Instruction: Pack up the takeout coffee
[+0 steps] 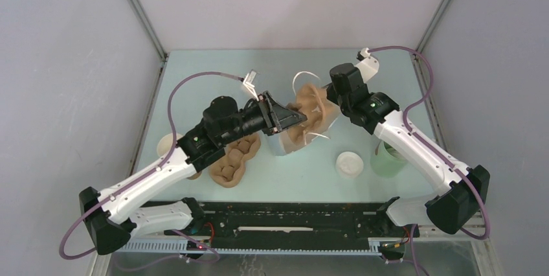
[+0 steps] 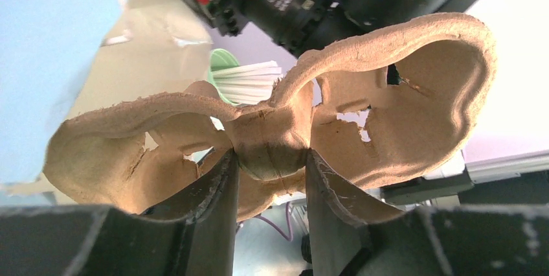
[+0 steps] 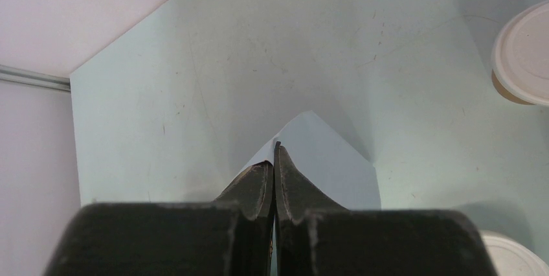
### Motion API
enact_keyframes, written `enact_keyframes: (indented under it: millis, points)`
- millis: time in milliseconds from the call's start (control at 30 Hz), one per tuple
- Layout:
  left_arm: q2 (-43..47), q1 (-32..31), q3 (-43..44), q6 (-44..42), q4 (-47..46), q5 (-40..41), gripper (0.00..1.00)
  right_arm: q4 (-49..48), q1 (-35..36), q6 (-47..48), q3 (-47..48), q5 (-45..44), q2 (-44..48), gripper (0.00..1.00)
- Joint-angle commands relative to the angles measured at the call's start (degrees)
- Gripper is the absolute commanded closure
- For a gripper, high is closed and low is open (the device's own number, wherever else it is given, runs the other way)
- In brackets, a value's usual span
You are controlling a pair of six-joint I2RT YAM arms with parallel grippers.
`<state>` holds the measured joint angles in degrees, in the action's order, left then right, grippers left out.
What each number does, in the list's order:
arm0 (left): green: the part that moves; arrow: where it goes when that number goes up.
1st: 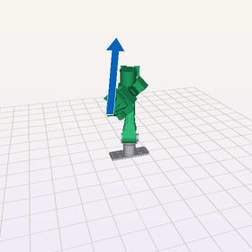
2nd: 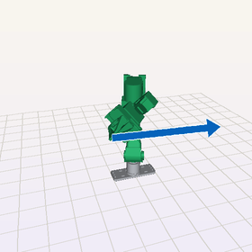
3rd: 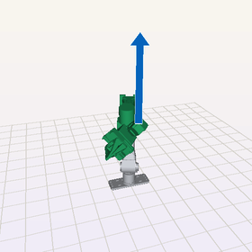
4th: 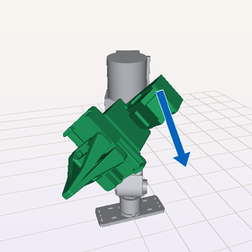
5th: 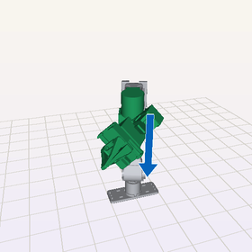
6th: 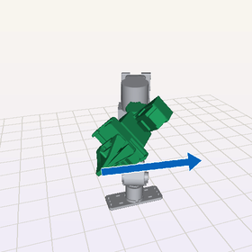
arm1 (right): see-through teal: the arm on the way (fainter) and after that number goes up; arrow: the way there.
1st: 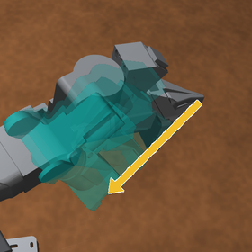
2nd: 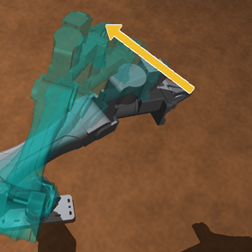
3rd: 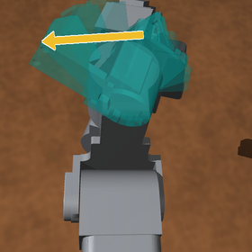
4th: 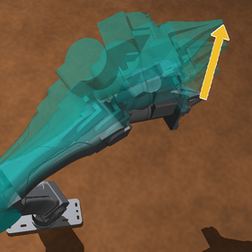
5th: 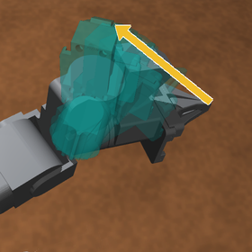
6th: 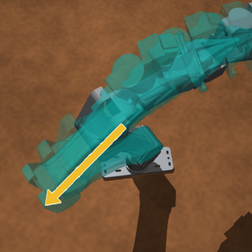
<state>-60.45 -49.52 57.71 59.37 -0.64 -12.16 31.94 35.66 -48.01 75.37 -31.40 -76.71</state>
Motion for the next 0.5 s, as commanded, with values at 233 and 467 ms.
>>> enact_keyframes:
  millis: [233,467]
  points:
    - [-2.81,0.38,4.95,-9.3,22.81,16.38,1.0,-1.49,-0.23,-1.11,-0.05,-1.28,4.92,0.95]
    - [-6.82,0.38,8.93,-10.77,29.51,21.84,1.0,0.51,0.68,-1.42,-0.05,-1.34,4.7,0.94]
